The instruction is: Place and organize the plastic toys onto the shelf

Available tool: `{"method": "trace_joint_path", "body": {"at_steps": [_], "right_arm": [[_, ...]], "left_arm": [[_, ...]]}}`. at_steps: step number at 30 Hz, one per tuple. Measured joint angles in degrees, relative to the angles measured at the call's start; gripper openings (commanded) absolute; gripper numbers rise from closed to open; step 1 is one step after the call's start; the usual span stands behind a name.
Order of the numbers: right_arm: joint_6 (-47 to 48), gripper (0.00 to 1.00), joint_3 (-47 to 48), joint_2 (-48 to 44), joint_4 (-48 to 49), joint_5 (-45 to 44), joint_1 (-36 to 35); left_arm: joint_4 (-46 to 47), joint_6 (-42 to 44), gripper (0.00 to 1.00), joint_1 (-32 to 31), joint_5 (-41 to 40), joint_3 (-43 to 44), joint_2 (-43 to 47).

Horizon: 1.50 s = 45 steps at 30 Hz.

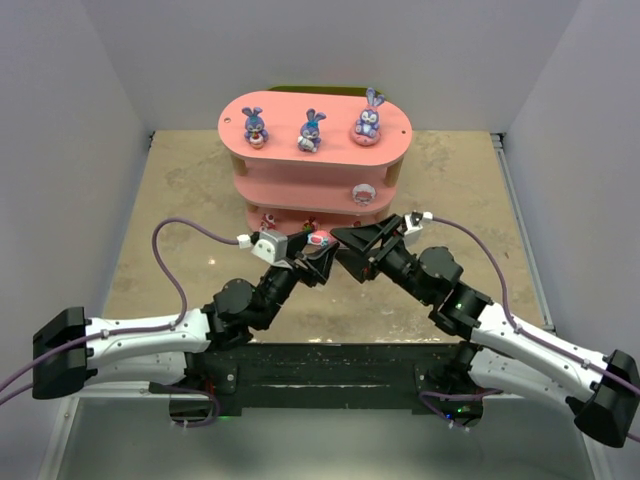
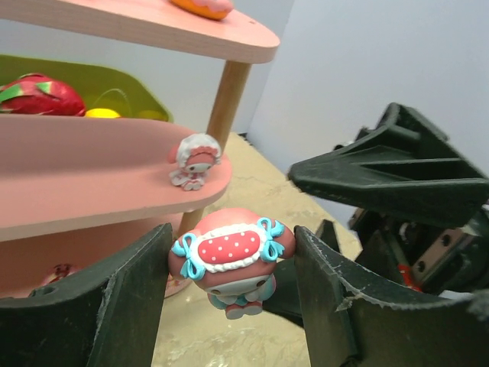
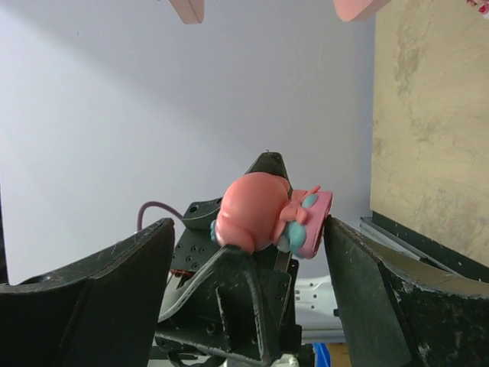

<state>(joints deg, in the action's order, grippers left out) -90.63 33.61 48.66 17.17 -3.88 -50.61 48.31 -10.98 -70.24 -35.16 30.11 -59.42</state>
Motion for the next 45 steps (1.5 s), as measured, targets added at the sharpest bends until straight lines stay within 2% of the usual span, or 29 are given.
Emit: {"method": "trace_joint_path", "body": {"at_steps": [8, 12, 18, 27, 37, 45], "right_arm": [[5.4, 0.82, 1.1, -4.9, -9.2, -6.5, 0.0], [9.4, 0.82, 1.2, -9.1, -15.6, -12.1, 0.0], [15.6, 0.80, 1.2, -15.9, -24.6, -19.8, 0.0], [23.3, 0.80, 1.2, -23.5, -32.7, -28.2, 0.0], [29.0, 0.80, 1.5, -25.5, -38.1, -31.5, 0.0], [30.9, 0.80, 1.6, -27.8, -40.1, -33.3, 0.0]], "left_arm": [[-10.4, 0.1, 0.00, 1.1, -10.3, 3.3, 0.7], [-15.4, -0.7, 0.00, 5.6, -11.0, 7.7, -0.5], [-16.3, 0.0, 0.00, 11.3, -10.4, 9.8, -4.1], [-8.5, 7.6, 0.00, 12.1, -9.5, 10.0, -12.2], [7.7, 14.6, 0.00, 13.7, -6.9, 7.4, -17.8], [16.9, 16.3, 0.00, 16.6, -2.8, 6.5, -23.6]]}}
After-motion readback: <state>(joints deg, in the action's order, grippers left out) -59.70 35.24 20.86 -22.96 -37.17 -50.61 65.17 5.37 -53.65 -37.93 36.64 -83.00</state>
